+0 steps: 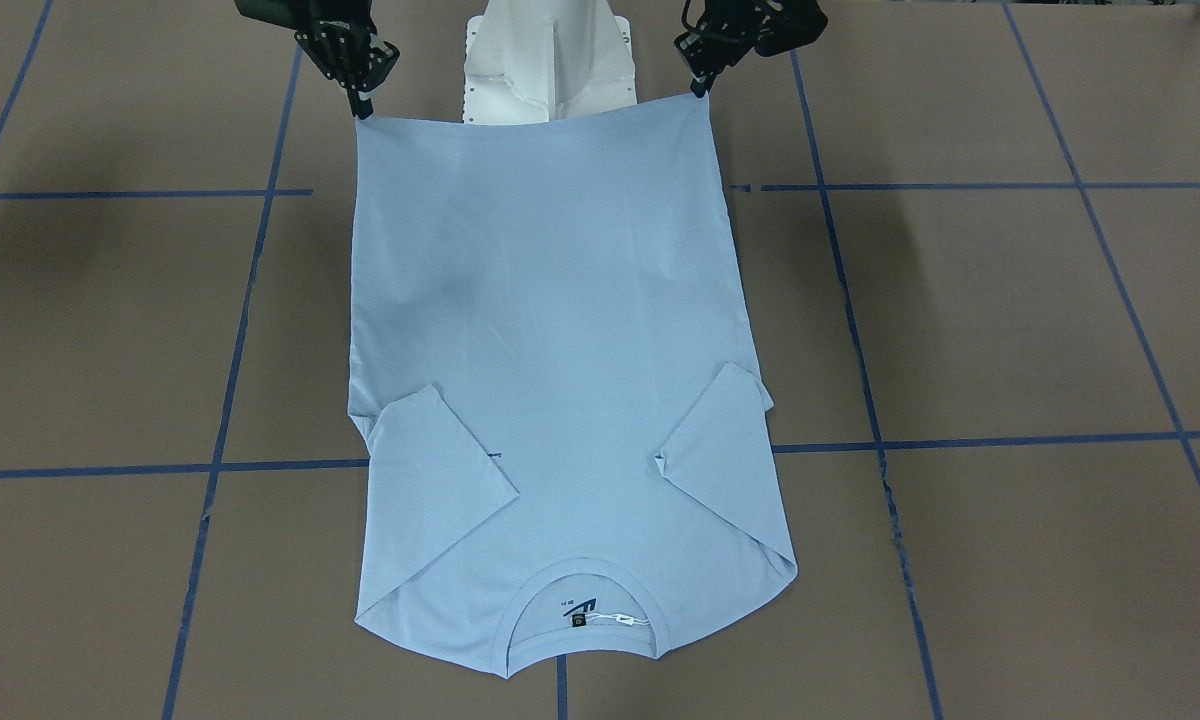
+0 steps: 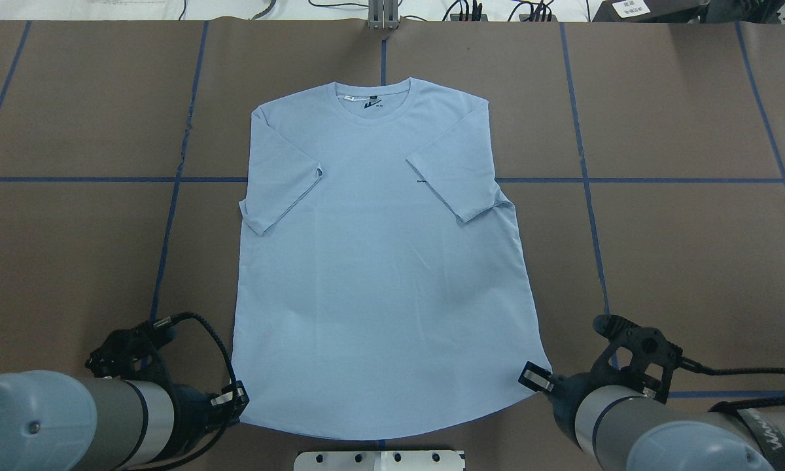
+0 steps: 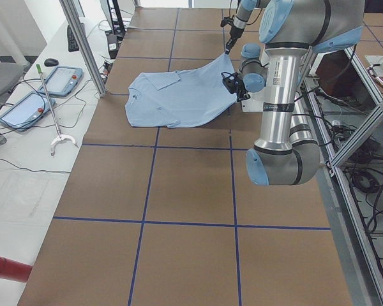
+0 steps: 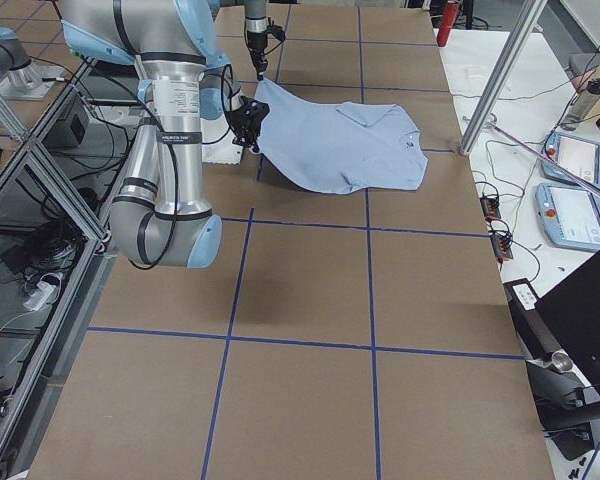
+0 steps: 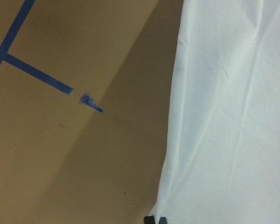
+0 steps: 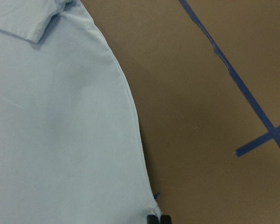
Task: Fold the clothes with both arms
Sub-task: 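Lift the hem with both grippers and fold it toward the collar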
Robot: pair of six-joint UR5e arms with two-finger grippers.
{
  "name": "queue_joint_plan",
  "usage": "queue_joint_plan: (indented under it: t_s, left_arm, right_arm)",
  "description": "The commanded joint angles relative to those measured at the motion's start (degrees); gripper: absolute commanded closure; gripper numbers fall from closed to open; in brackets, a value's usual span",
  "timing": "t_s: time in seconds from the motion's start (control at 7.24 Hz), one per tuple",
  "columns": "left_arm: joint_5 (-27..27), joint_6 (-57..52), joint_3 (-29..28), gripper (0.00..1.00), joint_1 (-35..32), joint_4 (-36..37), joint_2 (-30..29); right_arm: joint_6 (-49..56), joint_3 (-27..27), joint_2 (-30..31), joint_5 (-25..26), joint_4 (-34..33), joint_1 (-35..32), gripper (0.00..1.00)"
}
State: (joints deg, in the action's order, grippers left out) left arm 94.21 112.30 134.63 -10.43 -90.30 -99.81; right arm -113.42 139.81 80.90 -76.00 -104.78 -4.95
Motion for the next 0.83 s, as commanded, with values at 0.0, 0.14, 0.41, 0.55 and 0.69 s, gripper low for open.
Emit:
queue_joint_plan:
  t_s: [0.0,0.14,0.41,0.55,0.69]
  left_arm:
    - [-2.4,-13.7,-8.0,1.00,-12.2,0.2,-7.4]
    - [-2.4,-18.0,-12.2,1.00,-17.5,0.0,-8.9]
    - [-2.4,-26.0,-19.5,1.00,-26.1,-3.0,-11.9]
    - [-2.4,-25.9,-27.8,1.00,-28.9,-10.8,-13.9]
    - [-3.9,-25.8,-35.8,1.00,-30.7,-17.0,-17.7]
  right_arm:
    - [15.7,-10.8,-10.2,-1.0,-0.3,-12.5,1.00]
    - [20.6,-17.5,-14.4,-5.6,-0.1,-19.2,1.00]
    - [28.9,-32.0,-20.4,-11.8,9.4,-30.9,1.00]
    - [31.5,-38.9,-21.9,-12.5,14.2,-34.0,1.00]
    - [32.0,-47.4,-26.0,-12.4,18.8,-34.8,1.00]
